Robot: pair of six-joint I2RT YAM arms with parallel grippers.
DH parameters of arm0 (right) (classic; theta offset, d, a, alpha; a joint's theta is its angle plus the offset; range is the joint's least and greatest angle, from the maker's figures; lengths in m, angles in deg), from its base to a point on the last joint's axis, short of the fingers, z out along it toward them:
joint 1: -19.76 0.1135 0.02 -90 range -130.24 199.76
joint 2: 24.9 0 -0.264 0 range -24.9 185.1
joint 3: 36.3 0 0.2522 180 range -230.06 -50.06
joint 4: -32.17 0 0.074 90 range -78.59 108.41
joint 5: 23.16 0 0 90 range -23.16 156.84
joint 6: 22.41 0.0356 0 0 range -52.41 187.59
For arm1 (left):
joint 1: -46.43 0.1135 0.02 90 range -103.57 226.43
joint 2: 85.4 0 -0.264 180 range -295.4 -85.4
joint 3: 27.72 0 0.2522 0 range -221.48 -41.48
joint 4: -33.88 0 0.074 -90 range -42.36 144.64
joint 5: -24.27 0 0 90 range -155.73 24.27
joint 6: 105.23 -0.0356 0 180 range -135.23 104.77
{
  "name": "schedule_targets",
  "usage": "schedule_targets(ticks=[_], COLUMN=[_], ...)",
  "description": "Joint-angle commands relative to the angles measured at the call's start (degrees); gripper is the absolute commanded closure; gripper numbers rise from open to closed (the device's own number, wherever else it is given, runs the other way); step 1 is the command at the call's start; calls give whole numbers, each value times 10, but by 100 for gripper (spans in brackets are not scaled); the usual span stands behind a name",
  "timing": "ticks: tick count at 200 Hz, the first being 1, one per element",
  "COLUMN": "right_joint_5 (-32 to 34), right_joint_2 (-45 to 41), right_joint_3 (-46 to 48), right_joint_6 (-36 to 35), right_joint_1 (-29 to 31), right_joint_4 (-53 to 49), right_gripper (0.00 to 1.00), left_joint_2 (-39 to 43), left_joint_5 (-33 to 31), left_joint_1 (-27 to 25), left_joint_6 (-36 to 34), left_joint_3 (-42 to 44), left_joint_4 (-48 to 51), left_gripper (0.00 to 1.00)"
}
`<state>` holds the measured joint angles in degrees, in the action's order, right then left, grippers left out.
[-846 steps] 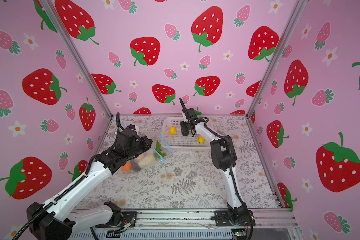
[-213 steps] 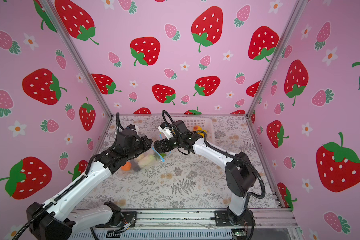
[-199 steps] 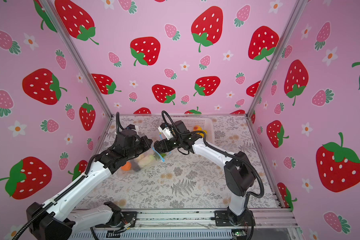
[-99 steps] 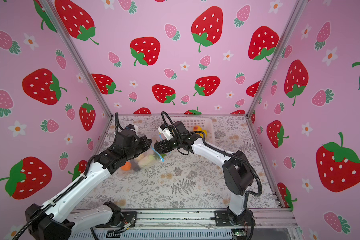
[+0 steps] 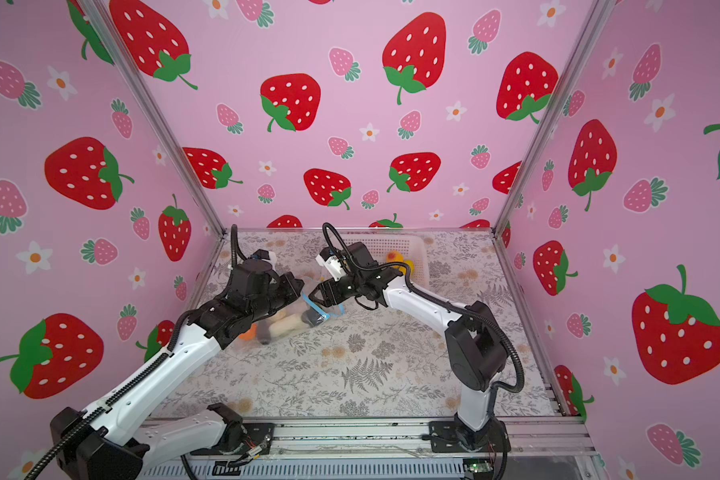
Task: Place the food in the zip-top bag and seal the zipper
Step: 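Move the right gripper back over the basket toward the peach, then lower the right gripper onto the yellow-red peach and close on it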
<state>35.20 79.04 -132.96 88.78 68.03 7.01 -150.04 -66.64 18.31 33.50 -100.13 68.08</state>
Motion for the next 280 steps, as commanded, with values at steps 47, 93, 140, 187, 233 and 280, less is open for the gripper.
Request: schedule_targets(ticks=[47,93,140,187,233,280], right_joint_5=[34,116,271,363,393,391], right_joint_2=[-43,-72,-67,-25,60,141], right_joint_3=[-5,-1,-8,-12,-51,-116], right_joint_6=[-35,-66,-107,-132,-152,-153], right_joint_1=[-7,-50,-85,-133,-185,-219], right_joint_4=[-30,-58,-84,-78,-60,-69], right_gripper=[34,34,34,32,29,26], left_joint_2=[2,7,12,14,16,12], left_joint_5=[-5,-4,-3,-2,0,6], left_joint_1=[2,2,1,1,1,2], left_joint_6=[5,5,6,9,7,8], left_joint_3=[-16,-11,-2,10,13,12], left_joint_4=[-5,-5,-6,-10,-8,-11], left_gripper=[100,100,100,100,100,100])
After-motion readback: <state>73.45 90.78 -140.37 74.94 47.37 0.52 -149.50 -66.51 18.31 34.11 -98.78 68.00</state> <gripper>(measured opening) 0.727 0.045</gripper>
